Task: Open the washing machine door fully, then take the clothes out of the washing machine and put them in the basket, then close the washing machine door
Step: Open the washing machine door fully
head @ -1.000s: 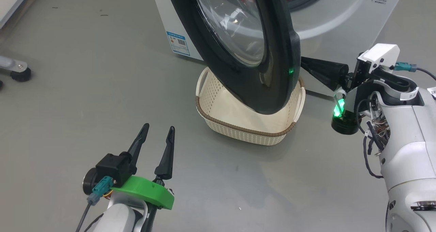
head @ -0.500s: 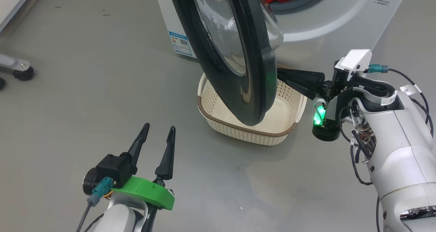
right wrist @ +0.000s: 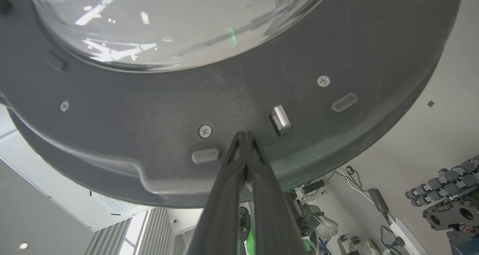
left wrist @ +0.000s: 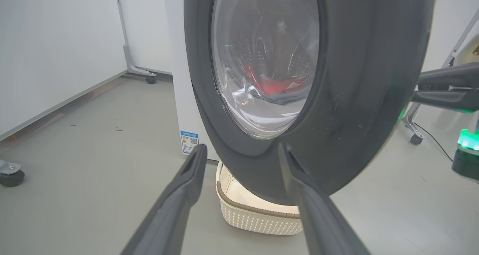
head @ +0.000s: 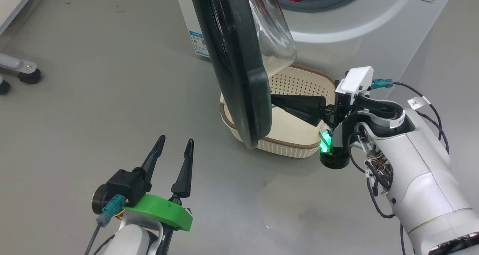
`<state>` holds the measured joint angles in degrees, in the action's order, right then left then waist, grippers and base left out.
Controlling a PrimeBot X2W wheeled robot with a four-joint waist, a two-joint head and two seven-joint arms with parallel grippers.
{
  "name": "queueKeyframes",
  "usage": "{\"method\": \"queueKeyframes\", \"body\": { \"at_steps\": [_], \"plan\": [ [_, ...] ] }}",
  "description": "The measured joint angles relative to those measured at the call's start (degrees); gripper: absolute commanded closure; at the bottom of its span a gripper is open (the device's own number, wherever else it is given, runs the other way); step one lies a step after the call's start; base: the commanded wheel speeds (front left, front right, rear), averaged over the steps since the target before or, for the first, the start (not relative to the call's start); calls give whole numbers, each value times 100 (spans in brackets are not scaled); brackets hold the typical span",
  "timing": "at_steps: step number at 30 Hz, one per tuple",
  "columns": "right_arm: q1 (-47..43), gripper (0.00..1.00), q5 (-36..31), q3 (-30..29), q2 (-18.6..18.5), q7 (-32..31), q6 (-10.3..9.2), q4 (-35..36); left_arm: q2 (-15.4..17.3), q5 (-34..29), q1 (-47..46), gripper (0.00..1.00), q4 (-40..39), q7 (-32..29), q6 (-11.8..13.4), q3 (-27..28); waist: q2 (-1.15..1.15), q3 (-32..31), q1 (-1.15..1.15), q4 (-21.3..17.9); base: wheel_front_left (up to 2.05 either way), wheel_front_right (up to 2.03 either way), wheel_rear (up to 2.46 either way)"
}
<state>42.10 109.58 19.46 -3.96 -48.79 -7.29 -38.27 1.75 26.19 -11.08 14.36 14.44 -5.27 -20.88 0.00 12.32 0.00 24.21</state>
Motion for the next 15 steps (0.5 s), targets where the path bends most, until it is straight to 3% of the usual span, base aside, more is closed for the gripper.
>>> {"method": "queueKeyframes", "body": {
  "at_steps": [15],
  "plan": [
    [-140, 100, 834, 961, -32, 670, -1, 454, 2, 47, -1, 0, -43, 0, 2, -82, 0, 82, 0, 126, 0, 0, 0]
  ]
}}
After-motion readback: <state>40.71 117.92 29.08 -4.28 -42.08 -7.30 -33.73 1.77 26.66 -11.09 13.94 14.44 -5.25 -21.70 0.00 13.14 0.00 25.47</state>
